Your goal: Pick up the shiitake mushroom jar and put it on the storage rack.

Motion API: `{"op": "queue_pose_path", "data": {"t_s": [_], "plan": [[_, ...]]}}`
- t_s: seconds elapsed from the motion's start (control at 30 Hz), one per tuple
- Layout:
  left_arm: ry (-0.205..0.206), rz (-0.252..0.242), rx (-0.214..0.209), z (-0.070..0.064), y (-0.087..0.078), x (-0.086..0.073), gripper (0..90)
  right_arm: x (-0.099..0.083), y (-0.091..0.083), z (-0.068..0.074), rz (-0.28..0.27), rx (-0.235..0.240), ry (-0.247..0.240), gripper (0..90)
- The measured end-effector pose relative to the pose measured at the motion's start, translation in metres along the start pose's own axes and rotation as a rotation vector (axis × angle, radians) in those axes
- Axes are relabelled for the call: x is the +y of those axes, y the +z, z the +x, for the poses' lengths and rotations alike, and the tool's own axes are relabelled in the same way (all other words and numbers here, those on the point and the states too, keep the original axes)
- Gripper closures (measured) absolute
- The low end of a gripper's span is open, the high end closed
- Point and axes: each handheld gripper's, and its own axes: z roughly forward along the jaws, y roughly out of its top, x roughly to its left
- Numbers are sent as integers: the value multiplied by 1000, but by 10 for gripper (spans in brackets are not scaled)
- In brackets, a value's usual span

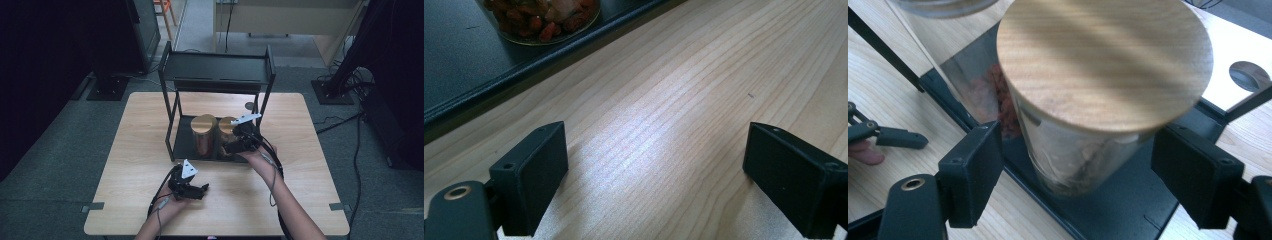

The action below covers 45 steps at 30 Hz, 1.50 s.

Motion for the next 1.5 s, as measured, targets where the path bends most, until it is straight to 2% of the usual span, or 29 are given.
{"op": "queue_pose_path", "data": {"t_s": [0.7, 0.87, 1.1, 1.5], "plan": [[2, 2, 1, 0, 0, 0, 112, -13, -14, 7, -27, 19, 3, 211], [2, 1, 0, 0, 0, 0, 112, -17, -16, 10, -33, 16, -15, 212], [2, 2, 0, 0, 0, 0, 112, -22, -20, 11, -53, 37, -8, 212], [2, 2, 0, 0, 0, 0, 112, -33, -22, 14, -70, 59, -41, 211]]}}
